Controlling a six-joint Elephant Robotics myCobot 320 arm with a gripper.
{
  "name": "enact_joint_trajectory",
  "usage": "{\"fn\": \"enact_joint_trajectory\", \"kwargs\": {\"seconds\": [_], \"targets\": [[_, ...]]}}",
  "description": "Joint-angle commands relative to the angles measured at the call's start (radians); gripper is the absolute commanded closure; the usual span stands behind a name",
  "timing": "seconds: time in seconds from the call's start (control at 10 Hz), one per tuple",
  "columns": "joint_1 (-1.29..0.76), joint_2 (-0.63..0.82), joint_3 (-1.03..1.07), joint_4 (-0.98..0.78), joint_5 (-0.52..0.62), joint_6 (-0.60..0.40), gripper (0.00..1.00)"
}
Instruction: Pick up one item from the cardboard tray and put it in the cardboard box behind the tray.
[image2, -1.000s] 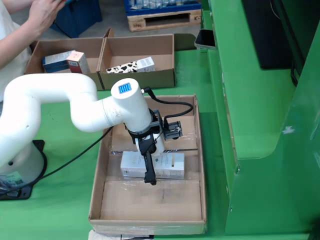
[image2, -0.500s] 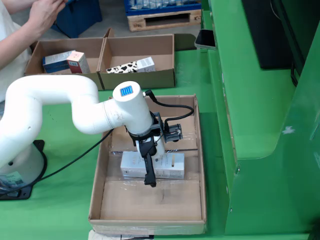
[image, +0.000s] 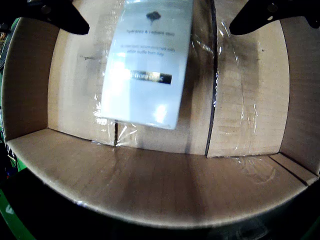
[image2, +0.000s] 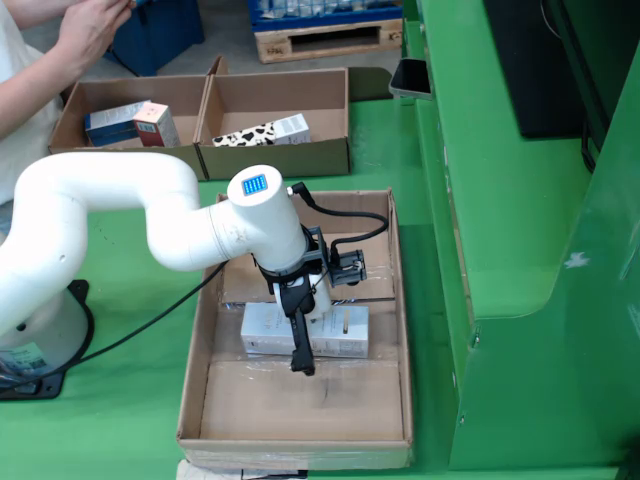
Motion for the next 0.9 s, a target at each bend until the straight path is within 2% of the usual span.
{"fn": "enact_joint_trajectory", "kwargs": {"seconds": [0.0,0.8], "targets": [[-0.010,0.000,0.044,0.016,0.003,-0.003,0.00],[-0.009,-0.020,0.047,0.015,0.000,0.002,0.00]]}}
